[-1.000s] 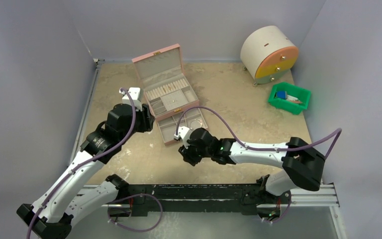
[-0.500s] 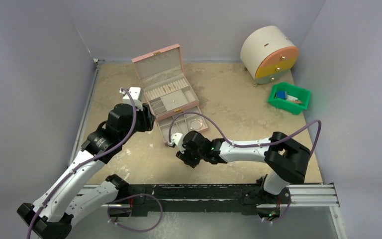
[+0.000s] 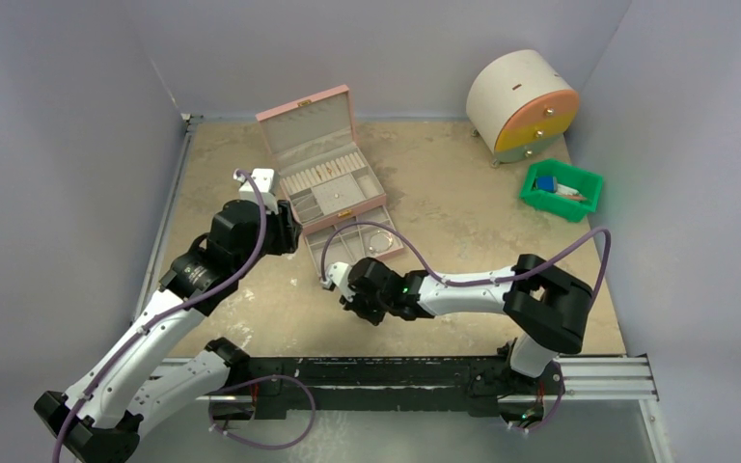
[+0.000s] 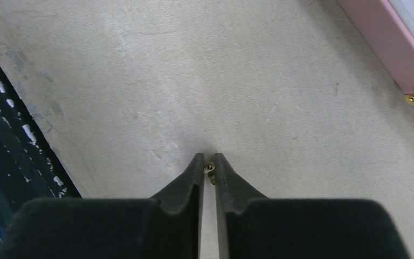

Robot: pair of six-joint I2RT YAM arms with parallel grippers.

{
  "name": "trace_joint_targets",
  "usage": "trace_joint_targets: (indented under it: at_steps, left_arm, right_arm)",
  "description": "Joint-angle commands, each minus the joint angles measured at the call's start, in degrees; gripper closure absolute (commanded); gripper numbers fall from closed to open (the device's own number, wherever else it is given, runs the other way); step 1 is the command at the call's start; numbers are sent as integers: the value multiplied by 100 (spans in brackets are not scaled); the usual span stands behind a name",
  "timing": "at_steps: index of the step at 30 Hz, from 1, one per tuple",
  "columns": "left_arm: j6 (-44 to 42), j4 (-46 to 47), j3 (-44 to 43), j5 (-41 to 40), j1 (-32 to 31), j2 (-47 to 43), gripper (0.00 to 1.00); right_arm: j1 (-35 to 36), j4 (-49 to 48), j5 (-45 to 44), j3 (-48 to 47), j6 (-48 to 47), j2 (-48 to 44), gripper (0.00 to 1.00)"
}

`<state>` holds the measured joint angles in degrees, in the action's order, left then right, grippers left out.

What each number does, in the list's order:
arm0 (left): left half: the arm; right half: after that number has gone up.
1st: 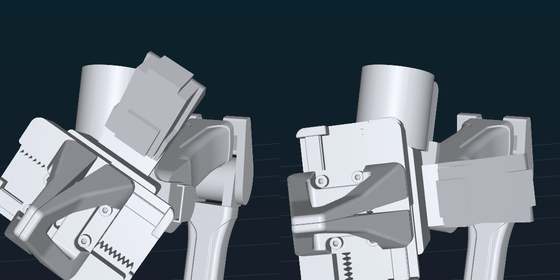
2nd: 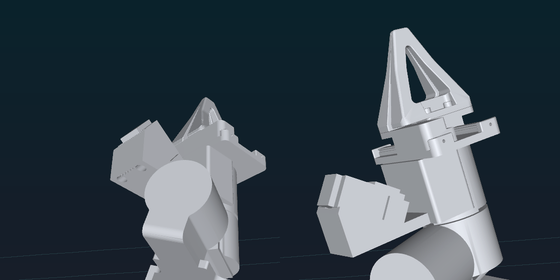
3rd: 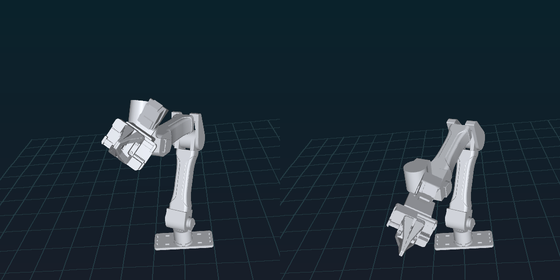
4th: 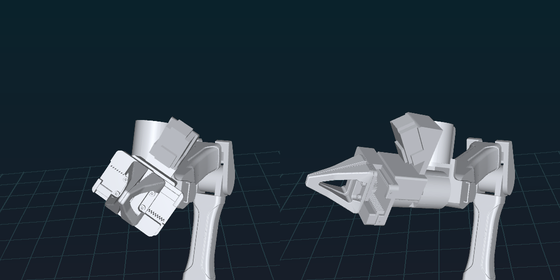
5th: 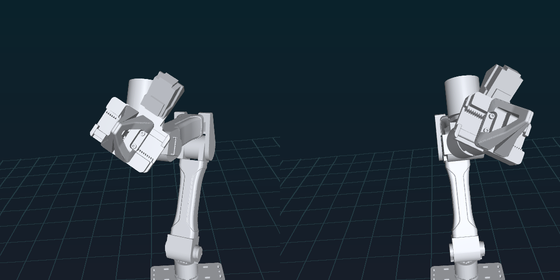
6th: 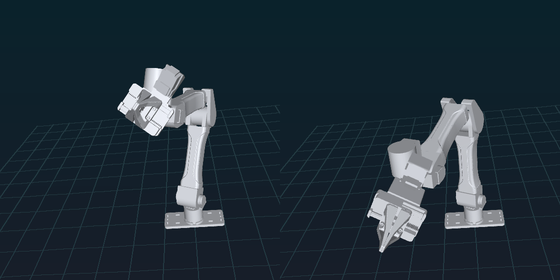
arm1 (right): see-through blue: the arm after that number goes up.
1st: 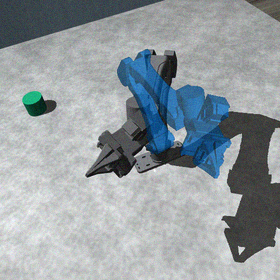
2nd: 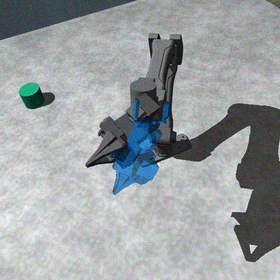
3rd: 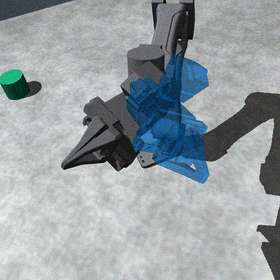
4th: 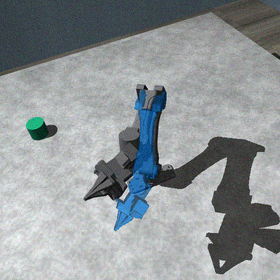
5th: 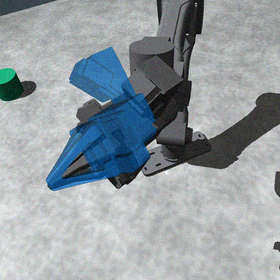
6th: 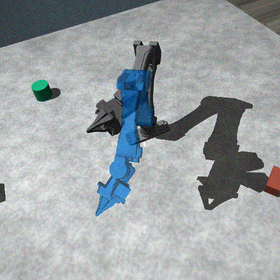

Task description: Organize the mixed jewelry

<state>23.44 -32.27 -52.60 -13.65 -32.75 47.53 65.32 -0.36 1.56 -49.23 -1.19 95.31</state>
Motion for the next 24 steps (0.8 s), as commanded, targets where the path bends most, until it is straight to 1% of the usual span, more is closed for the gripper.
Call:
trace_joint_targets:
  at_steps: [1, 4, 5, 10, 17, 18, 19, 21, 22, 24]
  left_arm:
    - [38, 254, -6, 38, 15, -15, 57]
    - [38, 256, -8, 38, 16, -7, 57]
    - [38, 255, -6, 38, 15, -9, 57]
    - [46, 256, 2, 87, 19, -15, 57]
    - [64, 248, 7, 149, 15, -17, 57]
    - [72, 250, 12, 157, 15, -20, 57]
    - [73, 256, 17, 158, 17, -16, 57]
    - [73, 248, 19, 177, 15, -7, 57]
    - [73, 243, 19, 186, 15, -7, 57]
    - [65, 249, 18, 192, 15, 2, 57]
  right_arm:
    - [26, 27, -148, -218, -27, -94, 89]
    - [33, 89, -234, -219, -10, -154, 99]
    - [36, 149, -251, -221, -2, -175, 100]
    - [40, 133, -264, -177, 101, -377, 100]
    - [33, 148, -428, -42, 682, -824, 100]
    - [38, 188, -457, -22, 790, -894, 96]
    - [35, 220, -492, 2, 893, -966, 89]
    - [38, 277, -529, 75, 1098, -1159, 80]
    - [35, 319, -557, 115, 1208, -1236, 76]
    - [42, 423, -568, 187, 1389, -1373, 72]
